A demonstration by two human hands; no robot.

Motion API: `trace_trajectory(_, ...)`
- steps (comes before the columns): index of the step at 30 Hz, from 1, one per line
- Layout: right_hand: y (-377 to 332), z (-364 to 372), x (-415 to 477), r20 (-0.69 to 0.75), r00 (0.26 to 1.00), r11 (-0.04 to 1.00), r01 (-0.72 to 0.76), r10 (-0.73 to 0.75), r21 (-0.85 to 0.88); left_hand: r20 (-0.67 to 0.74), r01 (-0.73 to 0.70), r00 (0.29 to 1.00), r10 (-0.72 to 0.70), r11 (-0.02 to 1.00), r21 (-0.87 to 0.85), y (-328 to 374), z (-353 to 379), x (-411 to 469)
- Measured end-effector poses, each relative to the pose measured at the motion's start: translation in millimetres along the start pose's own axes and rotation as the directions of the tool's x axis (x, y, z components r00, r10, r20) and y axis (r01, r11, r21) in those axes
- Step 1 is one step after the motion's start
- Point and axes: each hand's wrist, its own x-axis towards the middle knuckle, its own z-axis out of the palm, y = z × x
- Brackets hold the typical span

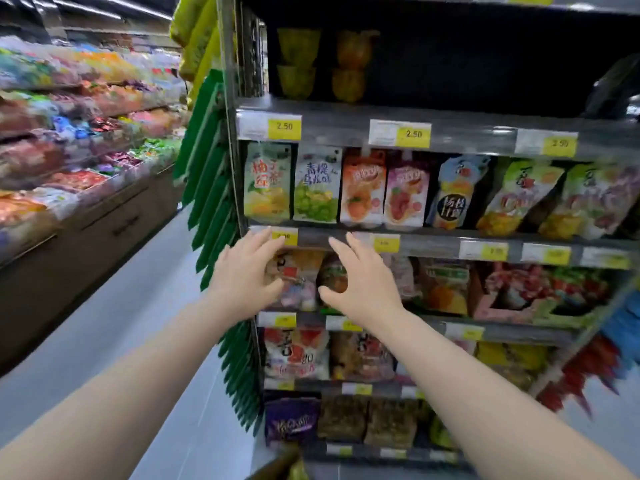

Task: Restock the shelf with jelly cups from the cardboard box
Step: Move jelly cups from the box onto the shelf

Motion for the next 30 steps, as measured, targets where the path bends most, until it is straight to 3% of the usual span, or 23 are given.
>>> trace_trajectory(6,10.4,60.5,-76.5,0.206,0.978,0.999,-0.015,0.023,-0.043,0.215,0.149,0.966,-0.142,0.989,-0.016,-6.6,61.0,-94.6)
trace_trajectory(17,19.3,193.2,-154.2,0.527,0.837,0.988,-0.146,0.147,-0.043,0.581,0.307,0.781,-0.229,0.951,-0.039,-61.2,170.0,-215.7)
trace_trajectory(22,23.9,270.0,-175.5,0.612,0.756,0.967,-0.248,0.233,-0.061,0.694,0.319,0.693,-0.196,0.947,-0.051,-101.0,227.3,-246.5)
trace_trajectory(30,32.0,428.7,-215.3,0.696,0.648,0.928,-0.365,0.308,-0.071,0.769,0.339,0.613,-0.182,0.94,-0.048,-162.8,345.1,-300.2)
